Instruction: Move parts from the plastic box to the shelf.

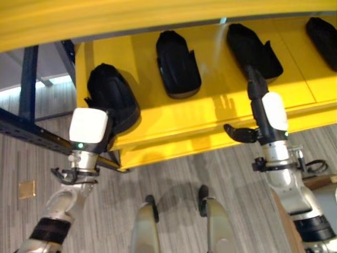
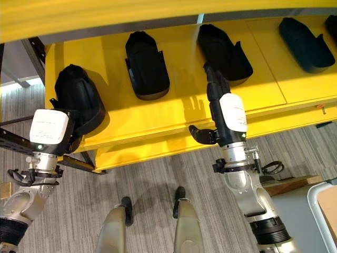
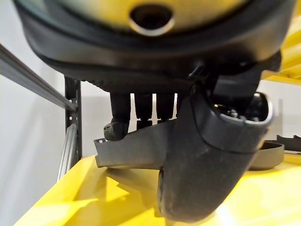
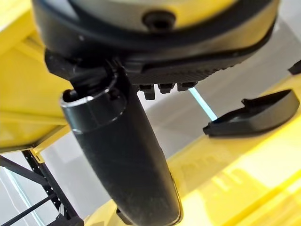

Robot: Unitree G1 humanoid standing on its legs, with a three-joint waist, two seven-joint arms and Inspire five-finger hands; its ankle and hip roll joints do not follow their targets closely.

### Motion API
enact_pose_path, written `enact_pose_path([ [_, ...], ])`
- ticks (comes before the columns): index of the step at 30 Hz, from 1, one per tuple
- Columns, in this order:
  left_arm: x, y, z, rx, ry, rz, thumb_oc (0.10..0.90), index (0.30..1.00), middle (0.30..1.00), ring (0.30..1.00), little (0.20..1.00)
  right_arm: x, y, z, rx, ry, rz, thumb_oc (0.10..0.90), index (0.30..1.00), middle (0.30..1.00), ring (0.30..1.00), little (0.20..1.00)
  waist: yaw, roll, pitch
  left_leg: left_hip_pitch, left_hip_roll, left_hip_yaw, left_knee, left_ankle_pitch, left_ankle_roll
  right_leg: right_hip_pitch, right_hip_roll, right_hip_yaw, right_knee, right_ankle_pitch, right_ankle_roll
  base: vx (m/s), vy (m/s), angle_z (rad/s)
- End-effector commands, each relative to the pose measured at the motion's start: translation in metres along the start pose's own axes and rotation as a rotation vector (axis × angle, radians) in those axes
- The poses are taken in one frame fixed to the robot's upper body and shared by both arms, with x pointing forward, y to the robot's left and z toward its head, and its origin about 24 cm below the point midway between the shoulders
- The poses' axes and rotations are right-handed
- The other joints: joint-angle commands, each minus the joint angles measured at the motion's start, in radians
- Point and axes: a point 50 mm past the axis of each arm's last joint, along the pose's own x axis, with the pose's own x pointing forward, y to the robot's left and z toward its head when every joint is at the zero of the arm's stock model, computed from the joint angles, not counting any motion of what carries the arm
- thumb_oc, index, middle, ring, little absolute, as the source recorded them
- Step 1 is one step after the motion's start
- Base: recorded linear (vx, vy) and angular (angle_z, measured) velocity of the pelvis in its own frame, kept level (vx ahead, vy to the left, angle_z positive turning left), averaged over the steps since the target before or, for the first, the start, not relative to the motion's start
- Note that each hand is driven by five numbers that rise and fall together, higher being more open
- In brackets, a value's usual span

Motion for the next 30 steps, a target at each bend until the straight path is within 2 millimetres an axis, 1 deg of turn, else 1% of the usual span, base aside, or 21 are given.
enact_pose_path([
  [1, 0.02, 0.028, -0.025, 0.084, 0.044, 0.123, 0.4, 0.3, 0.3, 0.3, 0.3, 0.024, -0.034, 0.04, 0.058, -0.234, -0.2, 0.9, 1.0, 1.0, 1.0, 1.0, 0.007, -0.024, -0.078, 0.073, 0.035, 0.001, -0.023, -0.039, -0.029, 0.036, -0.064, 0.003, 0.009, 0.016, 0.058, 0.0, 0.0, 0.0],
  [9, 0.033, 0.034, -0.026, 0.164, -0.039, 0.098, 0.4, 0.3, 0.3, 0.3, 0.3, 0.026, -0.037, 0.041, 0.06, -0.246, -0.211, 0.9, 1.0, 1.0, 1.0, 1.0, -0.002, -0.027, -0.075, 0.056, 0.035, 0.001, -0.023, -0.034, -0.029, 0.022, -0.059, 0.007, 0.002, 0.021, 0.056, 0.0, 0.002, -0.01],
  [13, 0.047, 0.038, -0.028, 0.281, -0.124, 0.048, 0.4, 0.3, 0.3, 0.3, 0.3, 0.029, -0.036, 0.043, 0.066, -0.264, -0.203, 0.9, 1.0, 1.0, 1.0, 1.0, -0.015, -0.025, -0.081, 0.055, 0.038, 0.004, -0.019, -0.034, -0.031, 0.02, -0.056, 0.007, 0.001, 0.019, 0.059, 0.04, 0.032, -0.02],
  [20, 0.061, 0.044, -0.042, 0.48, -0.205, -0.034, 0.4, 0.3, 0.3, 0.3, 0.3, 0.028, -0.035, 0.046, 0.065, -0.296, -0.185, 0.9, 1.0, 1.0, 1.0, 1.0, -0.027, -0.02, -0.076, 0.058, 0.034, 0.005, -0.004, -0.046, -0.027, 0.026, -0.055, 0.021, 0.001, 0.014, 0.065, 0.04, 0.033, -0.04],
  [24, 0.061, 0.042, -0.047, 0.525, -0.223, -0.068, 0.4, 0.3, 0.3, 0.3, 0.3, 0.026, -0.034, 0.046, 0.06, -0.303, -0.169, 0.9, 1.0, 1.0, 1.0, 1.0, -0.029, -0.02, -0.074, 0.057, 0.031, 0.008, 0.001, -0.049, -0.028, 0.027, -0.057, 0.022, 0.001, 0.014, 0.065, 0.01, 0.01, -0.04],
  [29, 0.052, 0.034, -0.057, 0.554, -0.211, -0.136, 0.4, 0.3, 0.3, 0.3, 0.3, 0.022, -0.034, 0.046, 0.057, -0.311, -0.15, 0.9, 1.0, 1.0, 1.0, 1.0, -0.033, -0.02, -0.071, 0.054, 0.032, 0.008, 0.006, -0.051, -0.031, 0.023, -0.056, 0.028, 0.004, 0.014, 0.065, 0.0, 0.0, 0.0],
  [30, 0.052, 0.035, -0.057, 0.565, -0.217, -0.138, 0.4, 0.3, 0.3, 0.3, 0.3, 0.022, -0.035, 0.046, 0.055, -0.313, -0.152, 0.9, 1.0, 1.0, 1.0, 1.0, -0.032, -0.02, -0.071, 0.052, 0.033, 0.007, 0.009, -0.052, -0.03, 0.022, -0.056, 0.028, 0.005, 0.014, 0.066, 0.0, 0.0, 0.0],
])
